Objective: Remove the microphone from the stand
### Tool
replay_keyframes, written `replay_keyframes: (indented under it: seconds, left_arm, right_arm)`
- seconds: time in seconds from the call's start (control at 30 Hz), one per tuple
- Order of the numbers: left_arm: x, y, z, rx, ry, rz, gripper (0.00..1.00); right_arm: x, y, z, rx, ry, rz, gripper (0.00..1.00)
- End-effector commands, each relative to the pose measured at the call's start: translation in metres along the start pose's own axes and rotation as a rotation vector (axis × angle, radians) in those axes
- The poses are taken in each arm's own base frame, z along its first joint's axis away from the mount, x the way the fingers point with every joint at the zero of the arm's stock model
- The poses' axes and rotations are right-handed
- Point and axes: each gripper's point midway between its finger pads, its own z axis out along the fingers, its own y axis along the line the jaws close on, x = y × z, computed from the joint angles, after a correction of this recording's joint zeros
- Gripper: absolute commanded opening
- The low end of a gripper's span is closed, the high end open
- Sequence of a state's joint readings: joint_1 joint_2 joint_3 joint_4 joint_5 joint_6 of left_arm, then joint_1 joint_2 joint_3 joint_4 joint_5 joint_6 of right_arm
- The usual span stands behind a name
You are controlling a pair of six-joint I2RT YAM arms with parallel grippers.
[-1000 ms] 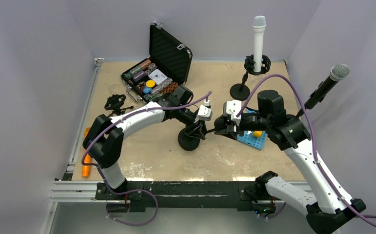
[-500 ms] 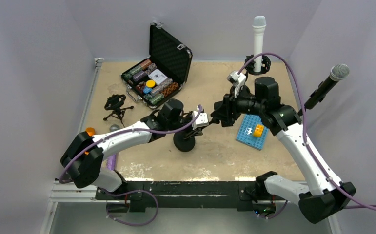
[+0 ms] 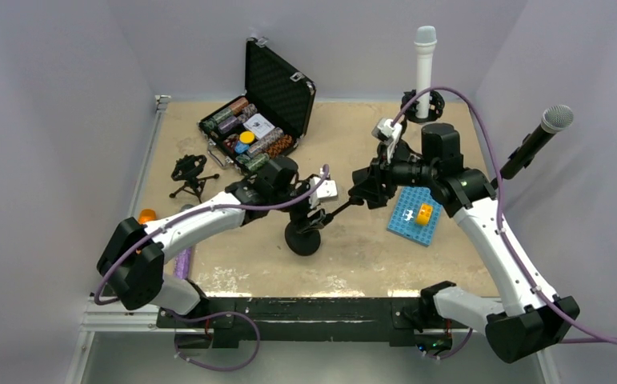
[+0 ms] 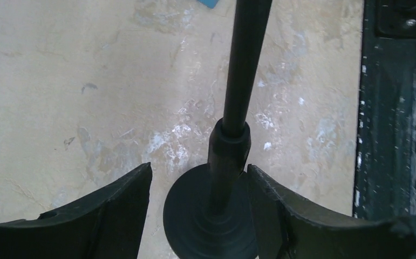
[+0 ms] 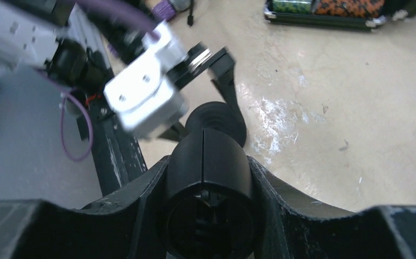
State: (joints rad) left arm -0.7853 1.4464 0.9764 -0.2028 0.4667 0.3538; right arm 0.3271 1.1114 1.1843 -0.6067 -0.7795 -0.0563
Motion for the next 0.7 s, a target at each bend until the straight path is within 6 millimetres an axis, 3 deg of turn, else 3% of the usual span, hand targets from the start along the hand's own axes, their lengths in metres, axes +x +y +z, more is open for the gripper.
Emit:
replay_keyframes:
  seconds: [0.0, 0.2, 0.43, 0.53, 0.67]
  left_arm:
    - [-0.03, -0.022, -0.027, 0.222, -0.077, 0.026, 0.69]
    - [-0.044, -0.046, -0.022, 0.455, -0.145, 0.021, 0.65]
    - [-0.04, -0.063, -0.008, 0.587, -0.104, 0.025, 0.58]
    - [-0.03, -0.063, -0.004, 0.582, -0.061, 0.023, 0.44]
    - [-0.024, -0.048, -0.002, 0.477, -0.022, 0.044, 0.2]
  right_arm:
    - [0.017, 0.028, -0.011, -0.166, 0.027, -0.301, 0.0]
    - [0.03, 0.031, -0.017, -0.181, 0.019, -0.53, 0.0]
    - [0.027, 0.03, -0.02, -0.167, 0.021, -0.56, 0.0]
    - [0.027, 0.03, -0.02, -0.164, 0.02, -0.549, 0.0]
    - [0.026, 0.027, -0.019, -0.132, 0.02, -0.477, 0.0]
